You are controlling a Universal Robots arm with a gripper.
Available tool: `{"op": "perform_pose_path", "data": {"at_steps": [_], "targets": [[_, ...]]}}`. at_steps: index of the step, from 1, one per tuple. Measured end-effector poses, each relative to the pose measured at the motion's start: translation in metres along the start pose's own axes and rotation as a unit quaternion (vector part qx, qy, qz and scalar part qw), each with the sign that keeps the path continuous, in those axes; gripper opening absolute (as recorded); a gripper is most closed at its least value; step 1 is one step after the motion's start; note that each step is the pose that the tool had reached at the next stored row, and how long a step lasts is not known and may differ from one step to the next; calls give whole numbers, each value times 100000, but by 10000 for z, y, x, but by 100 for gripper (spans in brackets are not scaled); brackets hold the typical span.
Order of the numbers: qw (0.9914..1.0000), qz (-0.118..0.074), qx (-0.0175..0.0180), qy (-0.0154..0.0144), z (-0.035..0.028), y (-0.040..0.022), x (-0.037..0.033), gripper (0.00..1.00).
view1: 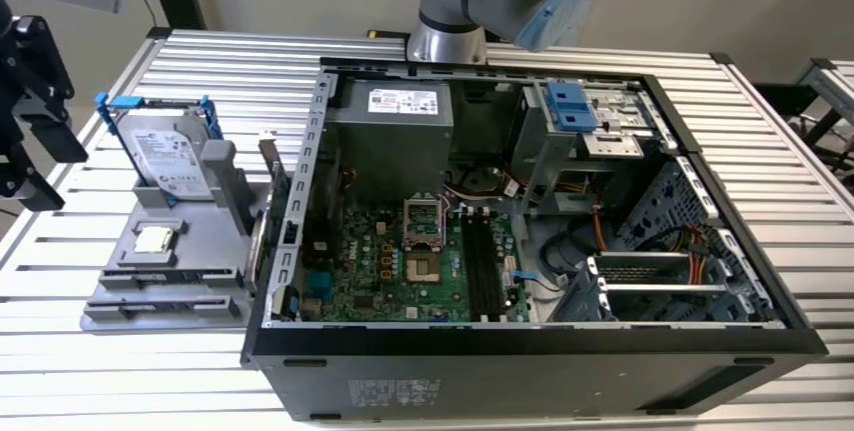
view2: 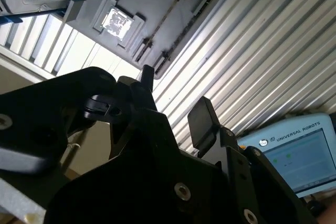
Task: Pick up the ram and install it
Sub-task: 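Pick up the ram and move it above insertion slot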
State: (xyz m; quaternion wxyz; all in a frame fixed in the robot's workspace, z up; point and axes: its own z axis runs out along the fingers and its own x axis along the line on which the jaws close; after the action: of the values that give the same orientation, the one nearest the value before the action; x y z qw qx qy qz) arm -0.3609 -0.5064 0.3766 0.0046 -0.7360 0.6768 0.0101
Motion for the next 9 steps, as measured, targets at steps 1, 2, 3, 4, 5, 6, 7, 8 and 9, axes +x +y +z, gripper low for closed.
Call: {"op": "perform_pose_path", "data": {"at_steps": [1, 2, 3, 4, 5, 6, 7, 8, 9], "targets": [[100000, -1, 2, -2, 0, 0, 0, 100], [100000, -3, 2, -1, 0, 0, 0, 100], [100000, 4, 1, 0, 0, 0, 0, 100], [100000, 118, -1, 2, 0, 0, 0, 100], [99999, 353, 5, -3, 1, 0, 0, 100], [99998, 634, 18, -10, 5, 1, -1, 100], [99996, 897, 31, -15, 10, 1, -1, 100], [99994, 1088, 33, -15, 15, 2, 0, 100], [99994, 1104, 27, -11, 17, 2, 0, 100]]}}
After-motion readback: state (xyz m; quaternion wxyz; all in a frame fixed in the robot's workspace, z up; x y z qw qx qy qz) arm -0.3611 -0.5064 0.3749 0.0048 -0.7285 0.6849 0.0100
